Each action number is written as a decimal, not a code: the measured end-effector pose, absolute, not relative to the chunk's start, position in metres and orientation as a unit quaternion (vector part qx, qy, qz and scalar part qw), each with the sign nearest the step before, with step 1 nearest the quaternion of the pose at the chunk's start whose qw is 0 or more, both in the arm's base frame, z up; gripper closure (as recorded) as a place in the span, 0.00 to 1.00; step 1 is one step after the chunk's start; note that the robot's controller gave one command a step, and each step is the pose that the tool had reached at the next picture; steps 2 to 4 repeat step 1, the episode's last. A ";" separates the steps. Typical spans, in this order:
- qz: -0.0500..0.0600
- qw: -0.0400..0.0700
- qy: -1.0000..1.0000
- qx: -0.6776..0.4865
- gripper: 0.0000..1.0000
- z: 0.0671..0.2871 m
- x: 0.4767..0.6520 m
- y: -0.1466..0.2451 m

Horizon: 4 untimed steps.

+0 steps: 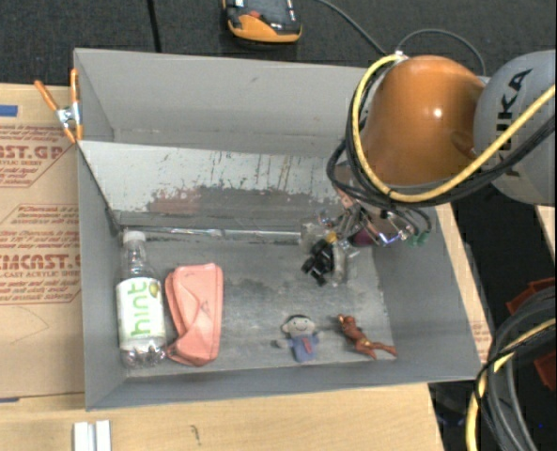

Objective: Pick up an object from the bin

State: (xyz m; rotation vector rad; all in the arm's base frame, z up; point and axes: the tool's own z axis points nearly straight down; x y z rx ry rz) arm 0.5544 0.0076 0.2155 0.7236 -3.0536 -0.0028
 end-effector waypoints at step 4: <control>0.000 0.000 -0.974 0.227 1.00 0.278 0.569 0.035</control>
Offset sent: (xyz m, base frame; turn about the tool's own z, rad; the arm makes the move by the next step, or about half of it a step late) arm -0.0138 -0.0343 -0.1455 -0.2291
